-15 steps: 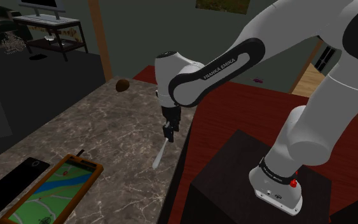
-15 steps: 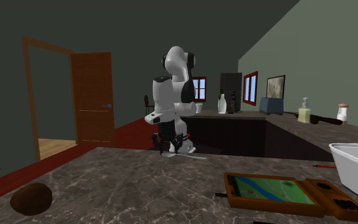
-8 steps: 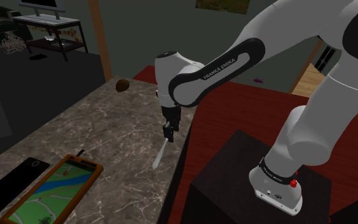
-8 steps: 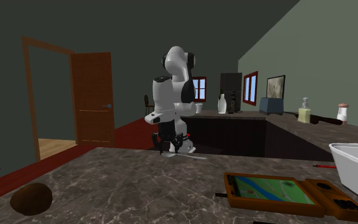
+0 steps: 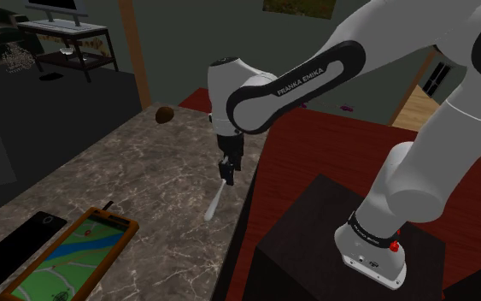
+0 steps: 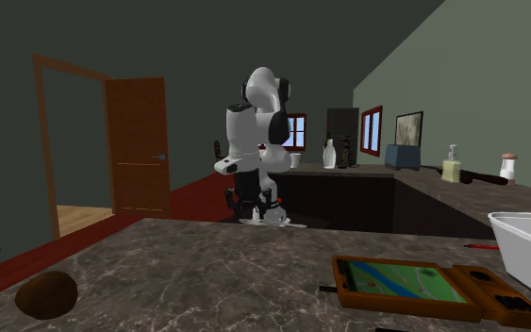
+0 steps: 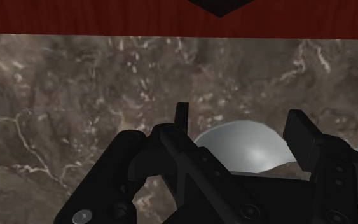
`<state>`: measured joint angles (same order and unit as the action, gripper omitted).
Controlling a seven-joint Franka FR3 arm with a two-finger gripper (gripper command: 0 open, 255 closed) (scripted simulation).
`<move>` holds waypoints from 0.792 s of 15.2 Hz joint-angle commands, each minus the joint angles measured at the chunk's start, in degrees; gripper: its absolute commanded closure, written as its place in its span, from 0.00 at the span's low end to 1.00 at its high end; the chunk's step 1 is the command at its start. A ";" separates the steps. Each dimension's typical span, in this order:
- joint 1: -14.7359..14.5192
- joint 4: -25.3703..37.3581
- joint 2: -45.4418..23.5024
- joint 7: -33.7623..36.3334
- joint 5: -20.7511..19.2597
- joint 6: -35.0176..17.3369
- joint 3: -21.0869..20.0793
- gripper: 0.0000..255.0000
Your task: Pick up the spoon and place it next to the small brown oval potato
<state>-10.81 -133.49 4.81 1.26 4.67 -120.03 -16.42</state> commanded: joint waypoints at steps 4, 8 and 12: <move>0.02 1.84 2.18 -0.26 0.44 3.99 0.19 1.00; 0.04 3.61 3.62 -0.40 0.67 7.16 0.36 1.00; 0.08 5.57 4.84 -0.49 0.84 10.32 0.54 1.00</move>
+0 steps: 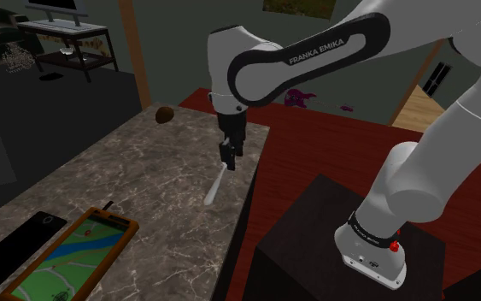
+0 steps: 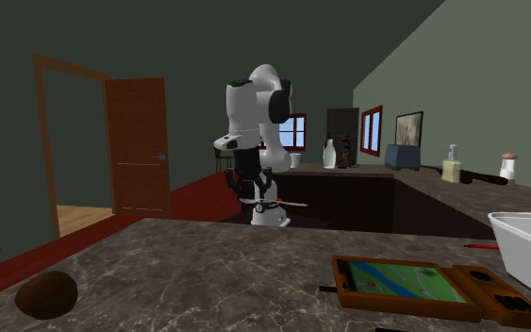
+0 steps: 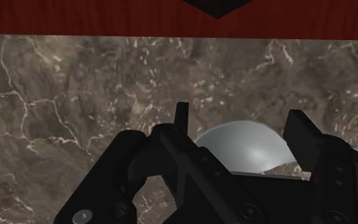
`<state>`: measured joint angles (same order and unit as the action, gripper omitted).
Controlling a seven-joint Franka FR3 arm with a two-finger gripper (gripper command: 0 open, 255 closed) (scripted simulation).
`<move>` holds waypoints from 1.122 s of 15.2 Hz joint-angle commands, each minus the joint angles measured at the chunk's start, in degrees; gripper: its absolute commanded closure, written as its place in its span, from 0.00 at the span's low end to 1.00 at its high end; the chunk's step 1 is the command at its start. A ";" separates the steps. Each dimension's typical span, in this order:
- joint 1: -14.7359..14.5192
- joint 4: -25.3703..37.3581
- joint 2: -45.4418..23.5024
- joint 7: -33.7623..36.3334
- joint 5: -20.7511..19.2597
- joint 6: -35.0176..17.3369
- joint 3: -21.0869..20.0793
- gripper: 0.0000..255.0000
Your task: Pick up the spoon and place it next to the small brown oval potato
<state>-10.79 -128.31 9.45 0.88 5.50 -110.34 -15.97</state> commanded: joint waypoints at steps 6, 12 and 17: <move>0.12 3.68 1.64 -0.16 0.14 5.33 0.36 1.00; 1.17 11.75 -4.16 -0.74 -1.78 7.82 1.03 1.00; 2.19 24.34 -14.85 -1.57 -4.79 10.09 1.96 1.00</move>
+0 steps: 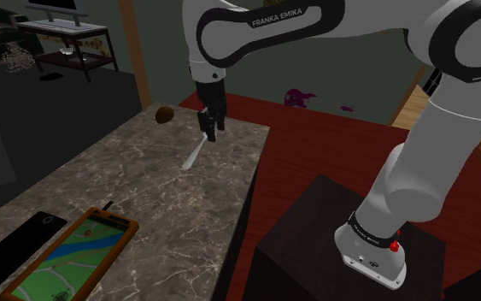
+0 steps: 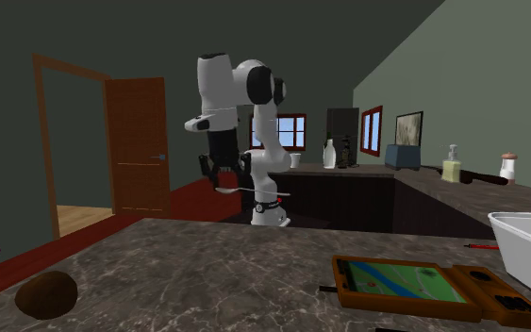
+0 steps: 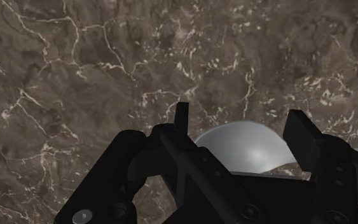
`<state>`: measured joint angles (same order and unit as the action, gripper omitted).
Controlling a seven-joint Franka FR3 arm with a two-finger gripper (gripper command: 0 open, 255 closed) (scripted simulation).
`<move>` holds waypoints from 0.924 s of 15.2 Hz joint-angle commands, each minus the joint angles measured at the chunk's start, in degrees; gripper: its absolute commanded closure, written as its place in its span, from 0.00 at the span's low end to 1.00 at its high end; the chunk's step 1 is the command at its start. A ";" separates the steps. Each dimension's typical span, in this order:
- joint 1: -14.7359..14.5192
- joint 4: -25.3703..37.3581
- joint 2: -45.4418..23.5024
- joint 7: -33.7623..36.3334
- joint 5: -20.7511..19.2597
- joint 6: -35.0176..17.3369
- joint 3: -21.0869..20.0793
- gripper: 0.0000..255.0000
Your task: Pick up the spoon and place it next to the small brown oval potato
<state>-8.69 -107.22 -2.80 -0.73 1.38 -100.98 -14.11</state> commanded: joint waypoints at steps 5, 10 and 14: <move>0.25 18.68 -14.12 -0.83 -3.38 4.95 1.07 1.00; -0.66 39.70 -28.05 -2.05 -5.87 12.23 2.16 1.00; -1.57 51.86 -36.40 -2.90 -6.97 16.05 2.86 1.00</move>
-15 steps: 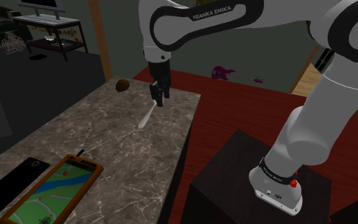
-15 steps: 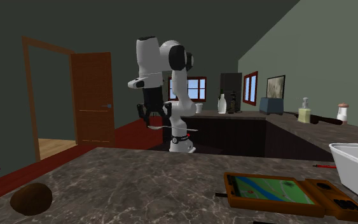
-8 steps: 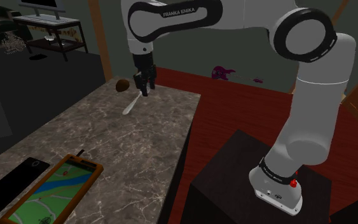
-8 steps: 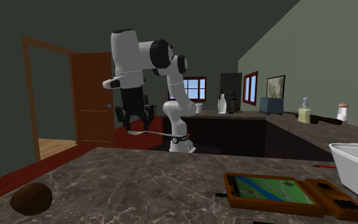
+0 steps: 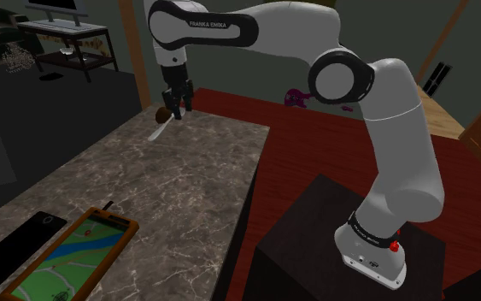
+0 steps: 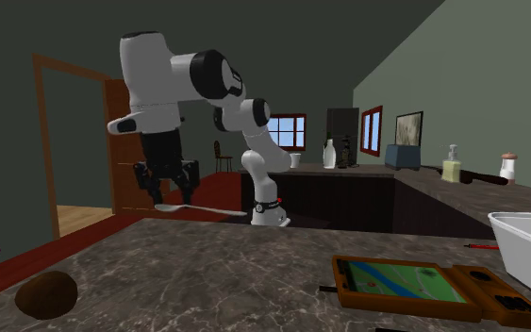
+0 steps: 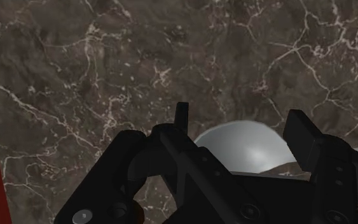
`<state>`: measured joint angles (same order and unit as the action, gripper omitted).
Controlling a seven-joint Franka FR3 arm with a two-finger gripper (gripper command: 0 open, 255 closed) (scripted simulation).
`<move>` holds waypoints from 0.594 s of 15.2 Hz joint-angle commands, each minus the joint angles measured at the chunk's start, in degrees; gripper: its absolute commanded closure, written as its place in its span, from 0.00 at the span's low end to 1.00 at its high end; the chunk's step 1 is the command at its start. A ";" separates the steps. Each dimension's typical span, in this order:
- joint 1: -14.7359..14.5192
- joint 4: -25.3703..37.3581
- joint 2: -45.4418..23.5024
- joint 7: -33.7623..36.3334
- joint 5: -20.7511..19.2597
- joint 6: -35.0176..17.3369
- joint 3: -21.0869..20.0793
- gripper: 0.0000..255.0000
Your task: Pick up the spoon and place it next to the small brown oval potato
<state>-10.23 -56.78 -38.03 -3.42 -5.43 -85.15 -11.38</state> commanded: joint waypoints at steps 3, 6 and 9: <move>0.27 -1.96 -0.55 -0.15 -0.09 -2.52 0.11 1.00; 0.51 -4.85 -0.22 -0.11 -0.06 -5.06 0.11 1.00; 0.69 -7.36 -0.11 -0.06 -0.07 -7.45 0.13 1.00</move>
<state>-9.58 -63.08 -38.29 -3.56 -5.51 -91.68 -11.24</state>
